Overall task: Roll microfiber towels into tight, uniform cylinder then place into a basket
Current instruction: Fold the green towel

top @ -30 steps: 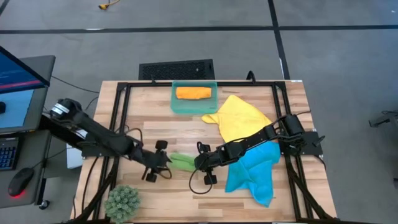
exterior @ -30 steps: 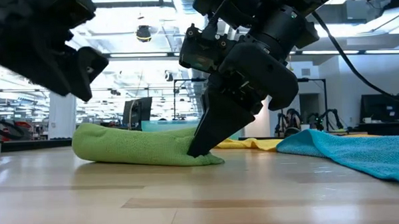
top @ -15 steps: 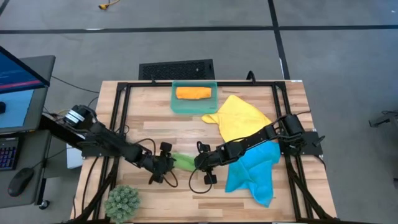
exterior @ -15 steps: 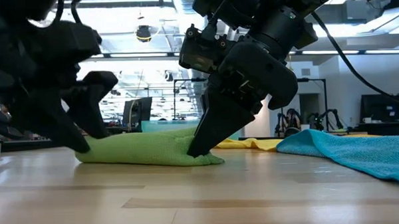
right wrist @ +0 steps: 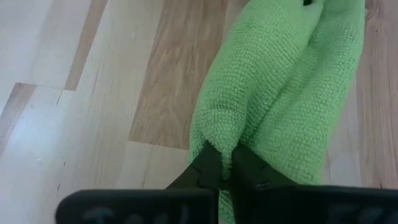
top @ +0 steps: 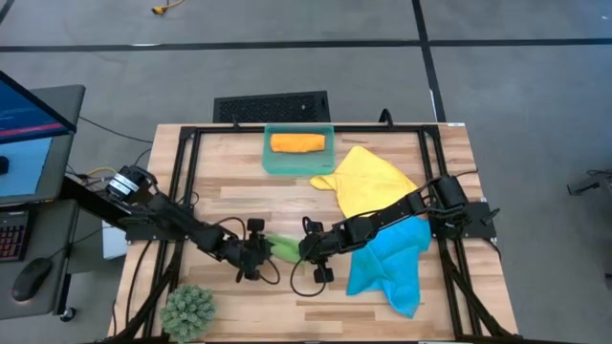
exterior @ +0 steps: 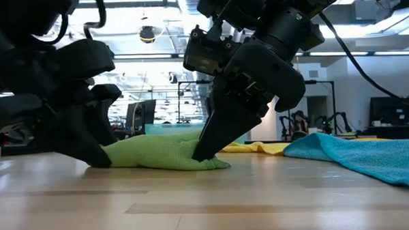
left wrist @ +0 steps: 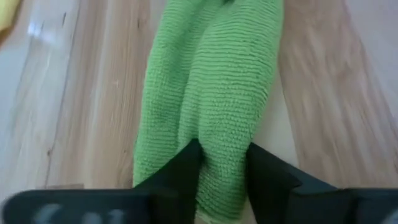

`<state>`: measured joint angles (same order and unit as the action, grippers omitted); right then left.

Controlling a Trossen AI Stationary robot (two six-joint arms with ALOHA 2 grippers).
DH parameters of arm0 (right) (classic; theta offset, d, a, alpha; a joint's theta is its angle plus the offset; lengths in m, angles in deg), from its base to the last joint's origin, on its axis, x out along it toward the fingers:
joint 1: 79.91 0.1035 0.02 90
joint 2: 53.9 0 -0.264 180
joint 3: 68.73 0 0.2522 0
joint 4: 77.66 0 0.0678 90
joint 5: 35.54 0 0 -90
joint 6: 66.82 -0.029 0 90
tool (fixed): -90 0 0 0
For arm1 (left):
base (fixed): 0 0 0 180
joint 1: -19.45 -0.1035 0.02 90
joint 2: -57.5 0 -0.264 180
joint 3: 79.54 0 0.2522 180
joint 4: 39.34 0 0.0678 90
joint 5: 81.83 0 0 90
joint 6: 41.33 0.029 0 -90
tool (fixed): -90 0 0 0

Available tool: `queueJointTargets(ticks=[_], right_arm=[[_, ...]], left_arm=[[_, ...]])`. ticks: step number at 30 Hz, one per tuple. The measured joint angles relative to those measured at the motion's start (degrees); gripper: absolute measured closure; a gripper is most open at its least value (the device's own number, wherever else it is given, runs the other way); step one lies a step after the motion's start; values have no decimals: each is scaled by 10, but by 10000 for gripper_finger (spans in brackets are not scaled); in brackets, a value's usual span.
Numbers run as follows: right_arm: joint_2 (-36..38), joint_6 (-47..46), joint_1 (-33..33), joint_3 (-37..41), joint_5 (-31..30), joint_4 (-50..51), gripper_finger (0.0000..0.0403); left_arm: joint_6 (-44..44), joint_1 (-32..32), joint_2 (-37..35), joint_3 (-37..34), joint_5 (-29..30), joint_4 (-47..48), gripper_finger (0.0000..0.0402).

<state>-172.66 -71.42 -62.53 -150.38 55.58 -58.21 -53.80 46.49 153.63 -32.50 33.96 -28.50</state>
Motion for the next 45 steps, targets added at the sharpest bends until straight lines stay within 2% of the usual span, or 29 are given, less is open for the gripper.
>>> queueJointTargets(ticks=[5,10,13,20,24,35,39,45], right_arm=[[0,0,6,0,3,0,367],[1,0,18,0,3,1,372],[1,0,26,0,6,1,362],[-2,32,46,-20,-1,11,343],[-4,66,59,-42,-34,41,342],[-6,178,90,-87,-177,115,341],[-7,201,104,-100,-225,159,341],[-6,236,124,-111,-303,165,342]], left_arm=[[-41,-6,-2,0,-17,2,380],[-95,-13,-4,11,-79,2,371],[-135,-26,-4,30,-163,8,366],[-233,-76,0,53,-396,24,383],[-290,-105,1,53,-460,24,373],[-444,-164,3,52,-559,34,379],[-497,-175,7,49,-624,52,375],[-519,-187,7,50,-653,85,378]])
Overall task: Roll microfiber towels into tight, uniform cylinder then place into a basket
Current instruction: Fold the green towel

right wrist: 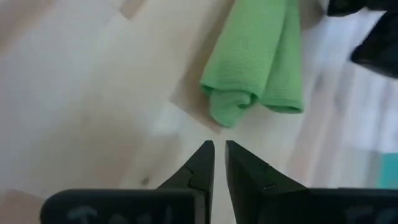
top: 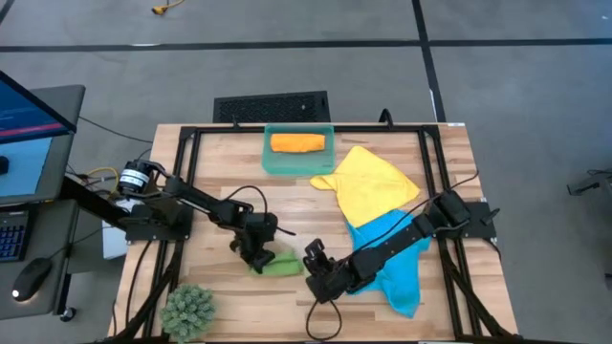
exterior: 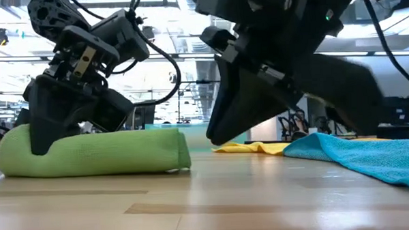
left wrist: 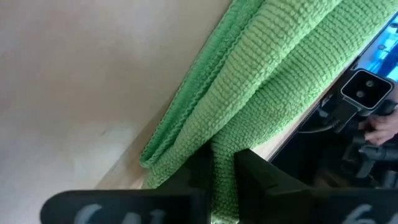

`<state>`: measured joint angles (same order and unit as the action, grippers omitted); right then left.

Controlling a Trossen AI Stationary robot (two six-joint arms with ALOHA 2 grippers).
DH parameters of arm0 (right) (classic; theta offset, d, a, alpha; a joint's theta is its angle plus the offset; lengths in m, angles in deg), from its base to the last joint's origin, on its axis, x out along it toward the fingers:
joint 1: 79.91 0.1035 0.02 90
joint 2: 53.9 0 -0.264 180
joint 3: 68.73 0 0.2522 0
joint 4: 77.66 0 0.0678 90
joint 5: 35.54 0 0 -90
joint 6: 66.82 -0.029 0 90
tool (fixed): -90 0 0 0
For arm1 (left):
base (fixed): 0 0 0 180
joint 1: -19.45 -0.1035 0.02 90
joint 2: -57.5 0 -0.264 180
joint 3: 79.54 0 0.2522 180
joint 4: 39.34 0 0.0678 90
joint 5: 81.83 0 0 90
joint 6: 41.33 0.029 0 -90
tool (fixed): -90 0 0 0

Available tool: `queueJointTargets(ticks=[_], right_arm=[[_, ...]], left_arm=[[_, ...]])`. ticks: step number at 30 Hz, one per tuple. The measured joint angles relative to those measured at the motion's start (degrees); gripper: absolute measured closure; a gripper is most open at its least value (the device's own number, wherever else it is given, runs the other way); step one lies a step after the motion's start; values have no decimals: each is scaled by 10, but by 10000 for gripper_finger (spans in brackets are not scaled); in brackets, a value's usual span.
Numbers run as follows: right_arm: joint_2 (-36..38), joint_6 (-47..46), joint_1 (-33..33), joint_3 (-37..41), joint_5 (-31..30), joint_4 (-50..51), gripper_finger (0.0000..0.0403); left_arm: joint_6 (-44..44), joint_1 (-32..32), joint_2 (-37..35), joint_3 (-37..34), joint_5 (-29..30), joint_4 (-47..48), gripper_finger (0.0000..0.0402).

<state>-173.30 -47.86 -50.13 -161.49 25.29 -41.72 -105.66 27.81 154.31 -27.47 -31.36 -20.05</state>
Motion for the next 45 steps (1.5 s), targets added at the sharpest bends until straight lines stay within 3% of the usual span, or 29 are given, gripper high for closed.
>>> queueJointTargets(ticks=[3,9,14,17,25,29,39,45], right_arm=[[0,43,7,0,-24,-30,342],[0,76,1,-1,-14,-114,342],[0,100,-18,-1,97,-118,333],[0,100,-27,-1,141,-119,309],[0,126,-47,-2,172,-134,204],[-17,128,-53,0,174,-128,178],[-47,78,-82,-4,144,-150,189],[-48,14,-106,-3,188,-150,195]], left_arm=[[0,-7,0,0,-5,6,375],[1,-18,0,0,-22,14,376],[2,-18,0,0,-31,19,374],[2,-18,0,0,-32,19,373],[2,-18,0,1,-32,17,374],[2,-18,0,1,-32,16,372],[2,-18,-1,2,-34,23,372],[8,-18,-1,2,-34,24,373]])
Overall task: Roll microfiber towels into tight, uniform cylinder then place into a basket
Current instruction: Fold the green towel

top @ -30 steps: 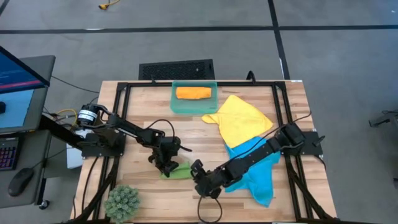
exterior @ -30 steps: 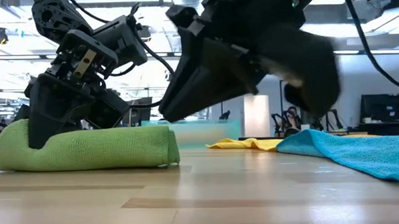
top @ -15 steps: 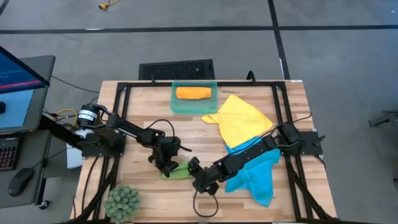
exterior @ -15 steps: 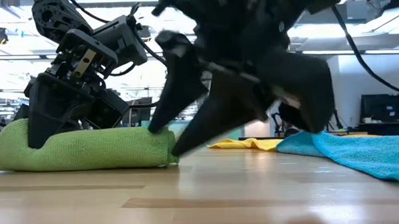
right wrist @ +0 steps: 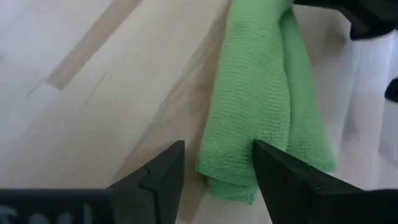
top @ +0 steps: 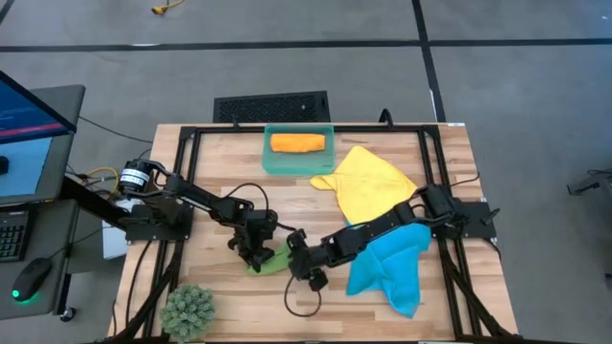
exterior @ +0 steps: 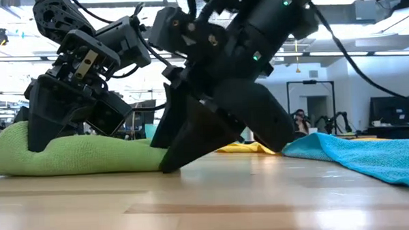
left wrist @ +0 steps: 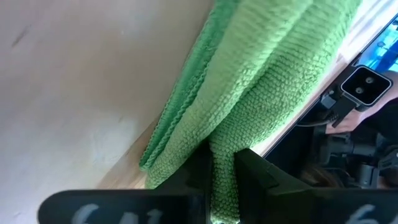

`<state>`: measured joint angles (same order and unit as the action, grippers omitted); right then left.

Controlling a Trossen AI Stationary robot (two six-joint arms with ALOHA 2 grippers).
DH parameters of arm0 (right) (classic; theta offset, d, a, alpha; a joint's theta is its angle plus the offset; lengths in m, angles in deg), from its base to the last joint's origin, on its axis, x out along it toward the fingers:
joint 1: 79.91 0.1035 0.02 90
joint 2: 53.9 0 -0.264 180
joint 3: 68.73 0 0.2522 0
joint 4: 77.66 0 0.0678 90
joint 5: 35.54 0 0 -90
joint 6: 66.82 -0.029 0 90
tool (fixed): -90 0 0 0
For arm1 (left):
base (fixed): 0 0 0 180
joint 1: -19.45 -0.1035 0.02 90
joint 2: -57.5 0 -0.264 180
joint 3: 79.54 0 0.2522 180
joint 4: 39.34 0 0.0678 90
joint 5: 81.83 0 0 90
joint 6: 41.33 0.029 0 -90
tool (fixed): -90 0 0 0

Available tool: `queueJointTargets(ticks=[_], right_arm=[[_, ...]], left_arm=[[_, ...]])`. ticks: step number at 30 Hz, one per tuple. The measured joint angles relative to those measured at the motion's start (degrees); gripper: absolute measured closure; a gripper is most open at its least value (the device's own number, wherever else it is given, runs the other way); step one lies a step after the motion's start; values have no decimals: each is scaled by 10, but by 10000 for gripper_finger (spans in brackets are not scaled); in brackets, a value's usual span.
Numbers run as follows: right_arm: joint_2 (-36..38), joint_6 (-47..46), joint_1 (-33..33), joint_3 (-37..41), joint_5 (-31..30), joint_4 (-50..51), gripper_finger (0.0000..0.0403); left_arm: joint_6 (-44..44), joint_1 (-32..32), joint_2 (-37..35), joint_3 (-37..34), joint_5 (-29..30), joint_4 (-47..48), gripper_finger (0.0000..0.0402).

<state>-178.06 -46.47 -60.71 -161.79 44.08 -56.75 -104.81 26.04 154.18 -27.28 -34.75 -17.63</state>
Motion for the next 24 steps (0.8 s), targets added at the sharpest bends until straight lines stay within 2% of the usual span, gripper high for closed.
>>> queueJointTargets(ticks=[4,7,10,15,17,20,24], right_arm=[[0,-54,-18,0,15,0,207],[0,-63,-24,0,16,4,233],[0,-64,-24,0,16,4,279],[0,-71,-16,0,26,5,381],[0,-89,-10,0,26,7,387],[4,-150,1,-1,29,18,375],[5,-228,14,-27,68,71,387]], left_arm=[[17,0,0,0,1,-1,369],[24,0,0,0,2,-1,367],[28,0,0,0,2,-1,366],[34,0,0,0,4,0,365],[45,0,0,0,8,0,365],[48,0,-1,0,18,-1,365],[50,0,-1,1,33,-5,364]])
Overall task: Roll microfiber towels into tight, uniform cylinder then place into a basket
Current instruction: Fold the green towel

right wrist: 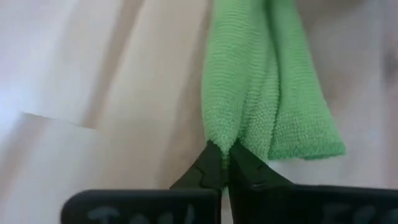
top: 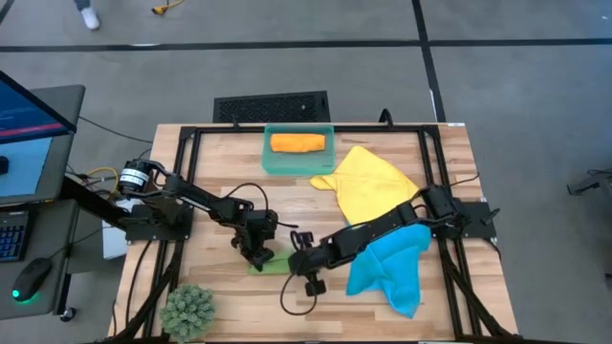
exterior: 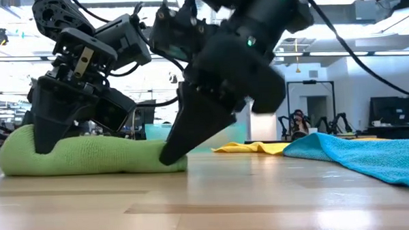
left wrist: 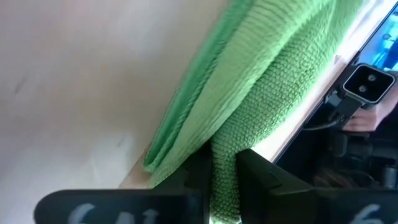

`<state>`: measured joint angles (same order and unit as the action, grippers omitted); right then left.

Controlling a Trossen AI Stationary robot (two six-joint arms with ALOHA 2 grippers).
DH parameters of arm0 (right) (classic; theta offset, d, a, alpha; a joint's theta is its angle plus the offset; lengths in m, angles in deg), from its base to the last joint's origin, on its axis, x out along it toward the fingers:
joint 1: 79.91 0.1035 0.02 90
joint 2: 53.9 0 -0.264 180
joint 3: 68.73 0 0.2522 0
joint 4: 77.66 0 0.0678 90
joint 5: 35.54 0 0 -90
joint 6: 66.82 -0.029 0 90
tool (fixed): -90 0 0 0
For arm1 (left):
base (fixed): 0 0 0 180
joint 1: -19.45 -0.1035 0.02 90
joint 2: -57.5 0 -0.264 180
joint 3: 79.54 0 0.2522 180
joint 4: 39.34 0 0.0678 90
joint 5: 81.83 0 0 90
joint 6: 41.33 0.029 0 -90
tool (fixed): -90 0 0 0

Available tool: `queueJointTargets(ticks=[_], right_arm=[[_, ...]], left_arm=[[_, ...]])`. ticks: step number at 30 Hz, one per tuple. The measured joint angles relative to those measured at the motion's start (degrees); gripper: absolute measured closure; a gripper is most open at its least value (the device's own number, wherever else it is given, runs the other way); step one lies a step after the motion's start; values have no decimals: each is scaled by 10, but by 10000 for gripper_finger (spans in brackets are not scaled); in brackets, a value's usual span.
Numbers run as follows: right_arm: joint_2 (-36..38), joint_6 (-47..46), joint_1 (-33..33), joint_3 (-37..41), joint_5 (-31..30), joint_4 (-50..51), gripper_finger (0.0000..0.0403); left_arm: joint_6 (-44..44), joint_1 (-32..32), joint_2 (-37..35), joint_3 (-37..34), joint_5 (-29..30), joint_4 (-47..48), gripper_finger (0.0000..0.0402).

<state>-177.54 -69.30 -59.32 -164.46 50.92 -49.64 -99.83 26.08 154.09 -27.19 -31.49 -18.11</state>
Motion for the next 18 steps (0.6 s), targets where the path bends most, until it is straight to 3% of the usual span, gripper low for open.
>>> queueJointTargets(ticks=[4,18], right_arm=[[-1,-62,13,-26,39,15,392],[-4,-208,-4,-25,78,12,394]], left_arm=[[21,1,0,0,7,-3,352],[110,41,-1,0,40,-21,259]])
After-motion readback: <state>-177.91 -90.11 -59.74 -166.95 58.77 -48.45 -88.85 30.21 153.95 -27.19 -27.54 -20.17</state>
